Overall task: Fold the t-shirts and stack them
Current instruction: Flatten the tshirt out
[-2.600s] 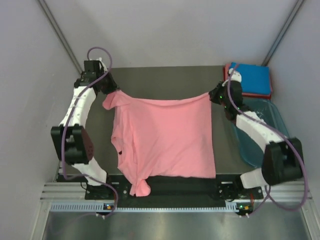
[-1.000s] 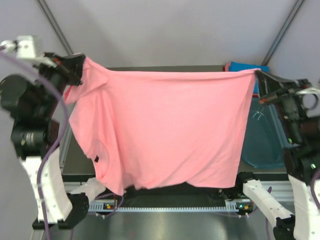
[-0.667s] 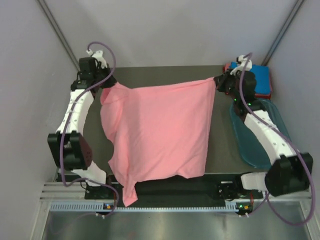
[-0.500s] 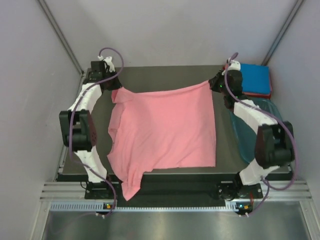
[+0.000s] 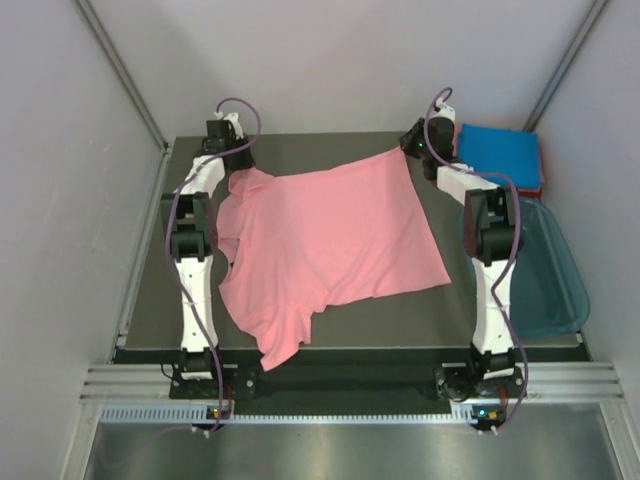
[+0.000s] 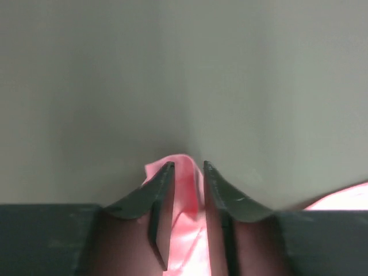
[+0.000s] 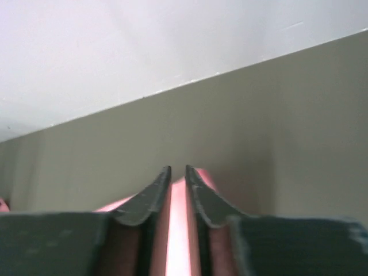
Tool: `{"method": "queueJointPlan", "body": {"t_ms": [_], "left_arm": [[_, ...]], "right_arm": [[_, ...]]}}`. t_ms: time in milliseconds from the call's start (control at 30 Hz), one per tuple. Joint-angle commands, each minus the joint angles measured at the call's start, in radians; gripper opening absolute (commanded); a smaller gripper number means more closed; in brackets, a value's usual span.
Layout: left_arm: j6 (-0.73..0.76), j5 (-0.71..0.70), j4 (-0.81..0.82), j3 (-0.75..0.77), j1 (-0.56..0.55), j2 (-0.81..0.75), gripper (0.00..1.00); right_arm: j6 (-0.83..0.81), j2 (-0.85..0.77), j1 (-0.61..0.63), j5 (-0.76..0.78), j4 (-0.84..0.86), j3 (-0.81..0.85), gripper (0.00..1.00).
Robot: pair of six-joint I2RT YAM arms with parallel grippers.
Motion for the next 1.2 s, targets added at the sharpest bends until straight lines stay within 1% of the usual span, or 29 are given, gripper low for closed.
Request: {"method": "queueJointPlan", "body": {"t_ms": [0, 33, 67, 100, 133, 167, 200, 233, 267, 300, 333, 367, 400, 433, 467, 500, 533, 567, 600, 633, 700, 867, 967, 1033, 1133, 1167], "left_arm": [[-0.035, -0.065, 0.047, 0.083, 0.003, -0.043, 0.34], [-0.040, -0.102, 0.038, 0.068, 0.001, -0.089, 0.38], [-0.038, -0.122, 0.021, 0.051, 0.003, -0.120, 0.43], [-0.040, -0.142, 0.010, 0.028, 0.001, -0.152, 0.51], [-0.043, -0.180, 0.000, -0.030, 0.000, -0.225, 0.53], [-0.049, -0.194, -0.029, -0.064, -0.002, -0.264, 0.53], [-0.055, -0.211, -0.042, -0.148, -0.005, -0.304, 0.54], [-0.073, -0.249, -0.057, -0.196, -0.006, -0.383, 0.54], [-0.087, -0.260, -0.070, -0.245, -0.006, -0.420, 0.54], [-0.104, -0.271, -0.111, -0.333, -0.005, -0.456, 0.54], [-0.118, -0.280, -0.132, -0.378, -0.006, -0.514, 0.54], [-0.144, -0.310, -0.154, -0.420, -0.005, -0.537, 0.53], [-0.155, -0.326, -0.197, -0.496, -0.003, -0.562, 0.53], [-0.164, -0.341, -0.211, -0.532, 0.000, -0.595, 0.53], [-0.175, -0.346, -0.220, -0.564, 0.006, -0.606, 0.54], [-0.181, -0.343, -0.225, -0.610, 0.012, -0.617, 0.54], [-0.185, -0.334, -0.223, -0.629, 0.030, -0.620, 0.54], [-0.196, -0.319, -0.226, -0.643, 0.038, -0.614, 0.54], [-0.199, -0.265, -0.234, -0.646, 0.047, -0.606, 0.54], [-0.195, -0.248, -0.249, -0.643, 0.060, -0.583, 0.54], [-0.198, -0.259, -0.304, -0.620, 0.067, -0.554, 0.53], [-0.188, -0.294, -0.336, -0.606, 0.084, -0.484, 0.52], [-0.179, -0.259, -0.334, -0.597, 0.084, -0.451, 0.50], [-0.175, -0.265, -0.329, -0.591, 0.084, -0.425, 0.49], [-0.164, -0.291, -0.341, -0.563, 0.086, -0.378, 0.26], [-0.164, -0.335, -0.355, -0.548, 0.086, -0.363, 0.20]], "right_arm": [[0.025, 0.011, -0.027, 0.005, -0.012, 0.147, 0.19], [0.010, 0.001, -0.029, 0.005, -0.065, 0.152, 0.27], [-0.003, -0.044, -0.027, 0.008, -0.090, 0.149, 0.30], [-0.015, -0.071, -0.029, 0.019, -0.116, 0.132, 0.35], [-0.030, -0.102, -0.029, 0.027, -0.173, 0.115, 0.42], [-0.038, -0.174, -0.027, 0.025, -0.194, 0.067, 0.45], [-0.047, -0.212, -0.027, 0.027, -0.213, 0.034, 0.46], [-0.059, -0.254, -0.021, 0.025, -0.242, -0.001, 0.46], [-0.070, -0.335, -0.019, 0.022, -0.260, -0.038, 0.47], [-0.072, -0.375, -0.016, 0.010, -0.280, -0.102, 0.47], [-0.076, -0.410, -0.015, 0.001, -0.312, -0.131, 0.47], [-0.075, -0.482, -0.007, -0.015, -0.354, -0.164, 0.46], [-0.073, -0.516, -0.006, -0.048, -0.368, -0.234, 0.46], [-0.073, -0.553, 0.008, -0.062, -0.380, -0.271, 0.47], [-0.078, -0.623, 0.017, -0.075, -0.386, -0.309, 0.46], [-0.084, -0.657, 0.027, -0.082, -0.388, -0.387, 0.46], [-0.084, -0.691, 0.037, -0.090, -0.386, -0.424, 0.46], [-0.078, -0.749, 0.040, -0.091, -0.383, -0.463, 0.46], [-0.073, -0.772, 0.040, -0.107, -0.374, -0.527, 0.46], [-0.072, -0.794, 0.042, -0.111, -0.376, -0.550, 0.45], [-0.072, -0.846, 0.040, -0.118, -0.379, -0.605, 0.45], [-0.079, -0.904, 0.040, -0.113, -0.371, -0.658, 0.45], [-0.078, -0.902, 0.040, -0.116, -0.366, -0.658, 0.45], [-0.076, -0.897, 0.040, -0.116, -0.357, -0.661, 0.45], [-0.073, -0.885, 0.039, -0.116, -0.345, -0.666, 0.45], [-0.072, -0.879, 0.042, -0.116, -0.343, -0.666, 0.44]]}}
